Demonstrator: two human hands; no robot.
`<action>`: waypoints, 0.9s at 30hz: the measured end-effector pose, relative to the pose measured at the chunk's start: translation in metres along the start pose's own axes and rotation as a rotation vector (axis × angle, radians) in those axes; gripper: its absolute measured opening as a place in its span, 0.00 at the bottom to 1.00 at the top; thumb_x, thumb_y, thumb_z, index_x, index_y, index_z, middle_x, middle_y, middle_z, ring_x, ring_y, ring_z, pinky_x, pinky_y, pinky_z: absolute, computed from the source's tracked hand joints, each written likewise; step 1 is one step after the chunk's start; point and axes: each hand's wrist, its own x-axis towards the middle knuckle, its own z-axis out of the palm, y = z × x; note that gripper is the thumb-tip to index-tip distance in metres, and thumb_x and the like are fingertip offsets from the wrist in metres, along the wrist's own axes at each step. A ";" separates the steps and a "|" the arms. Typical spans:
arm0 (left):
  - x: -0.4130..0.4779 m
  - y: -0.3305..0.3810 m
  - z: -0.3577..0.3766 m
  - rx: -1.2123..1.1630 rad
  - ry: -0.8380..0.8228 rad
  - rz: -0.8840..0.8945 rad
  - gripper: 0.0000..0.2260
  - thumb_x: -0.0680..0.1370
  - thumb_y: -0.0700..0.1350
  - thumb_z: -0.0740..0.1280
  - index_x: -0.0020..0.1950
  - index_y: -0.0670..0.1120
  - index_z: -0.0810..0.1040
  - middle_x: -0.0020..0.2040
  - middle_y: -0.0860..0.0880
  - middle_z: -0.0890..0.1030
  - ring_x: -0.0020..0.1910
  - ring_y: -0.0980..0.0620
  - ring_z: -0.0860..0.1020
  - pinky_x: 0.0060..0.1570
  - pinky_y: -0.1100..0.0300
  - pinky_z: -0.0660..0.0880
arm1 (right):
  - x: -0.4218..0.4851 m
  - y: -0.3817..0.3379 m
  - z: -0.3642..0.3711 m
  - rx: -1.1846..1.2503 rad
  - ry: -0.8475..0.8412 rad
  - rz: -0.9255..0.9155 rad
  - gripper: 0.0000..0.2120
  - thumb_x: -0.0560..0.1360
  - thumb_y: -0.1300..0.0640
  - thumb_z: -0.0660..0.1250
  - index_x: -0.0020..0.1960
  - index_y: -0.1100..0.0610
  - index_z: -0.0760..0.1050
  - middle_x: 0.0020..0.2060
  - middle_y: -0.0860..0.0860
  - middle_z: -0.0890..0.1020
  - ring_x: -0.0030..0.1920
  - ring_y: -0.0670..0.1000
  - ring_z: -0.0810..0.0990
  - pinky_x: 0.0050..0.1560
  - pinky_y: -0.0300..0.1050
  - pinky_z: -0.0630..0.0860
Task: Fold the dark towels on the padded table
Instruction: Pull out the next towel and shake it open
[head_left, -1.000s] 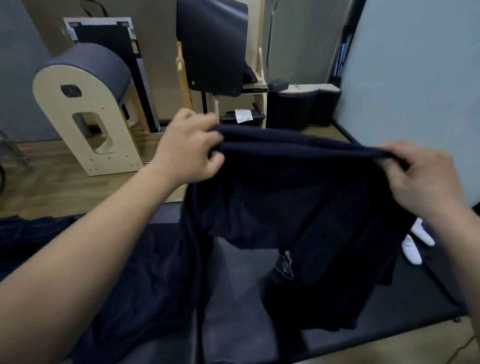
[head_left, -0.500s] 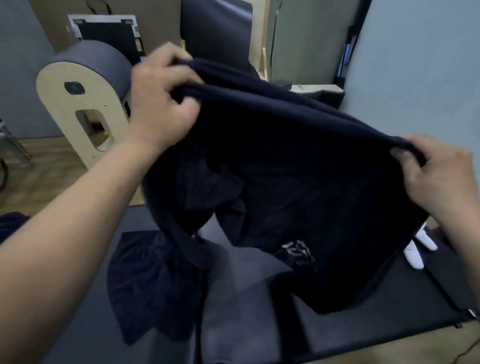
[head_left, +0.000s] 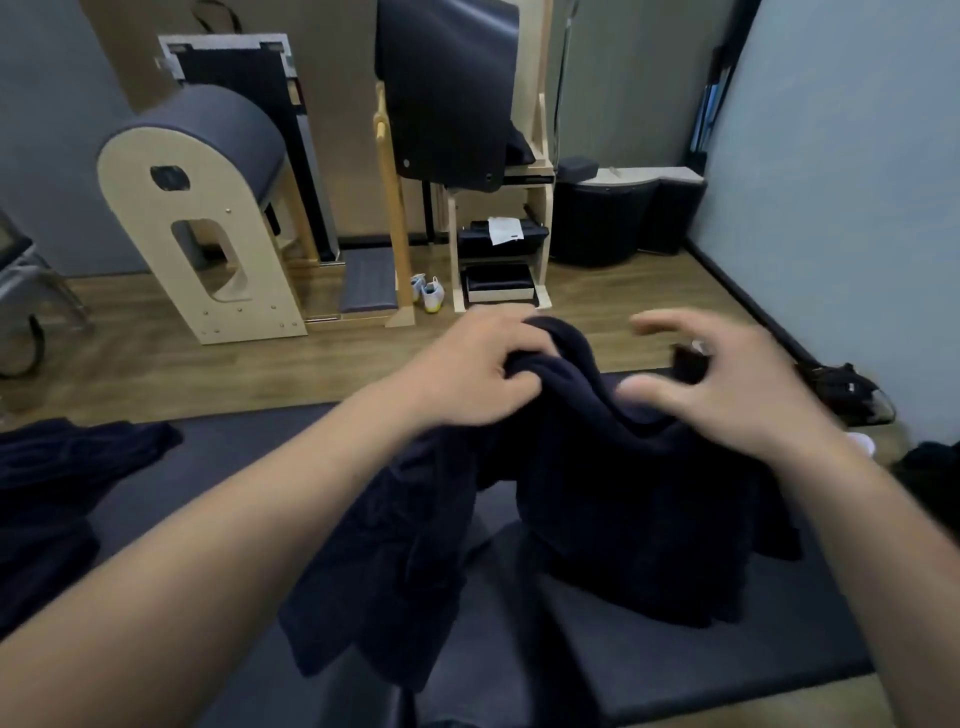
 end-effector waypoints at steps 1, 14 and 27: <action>0.005 0.008 0.005 0.002 0.007 0.015 0.11 0.69 0.39 0.64 0.45 0.44 0.84 0.45 0.46 0.80 0.45 0.49 0.77 0.47 0.52 0.74 | -0.001 -0.012 0.017 0.027 -0.108 -0.049 0.25 0.61 0.43 0.79 0.56 0.40 0.77 0.52 0.35 0.80 0.53 0.38 0.76 0.55 0.33 0.70; -0.051 -0.033 0.076 0.485 -0.282 -0.235 0.06 0.70 0.54 0.66 0.38 0.54 0.72 0.48 0.51 0.75 0.48 0.46 0.75 0.48 0.53 0.64 | 0.001 -0.009 0.032 -0.322 -0.115 -0.105 0.08 0.68 0.50 0.71 0.46 0.46 0.78 0.41 0.43 0.78 0.46 0.51 0.77 0.46 0.50 0.76; 0.024 -0.015 -0.057 0.585 0.047 0.197 0.12 0.68 0.52 0.63 0.44 0.47 0.81 0.45 0.44 0.75 0.43 0.43 0.76 0.44 0.54 0.67 | 0.026 0.012 -0.046 -0.270 0.344 -0.011 0.15 0.65 0.51 0.67 0.49 0.56 0.78 0.38 0.58 0.80 0.43 0.61 0.80 0.43 0.47 0.70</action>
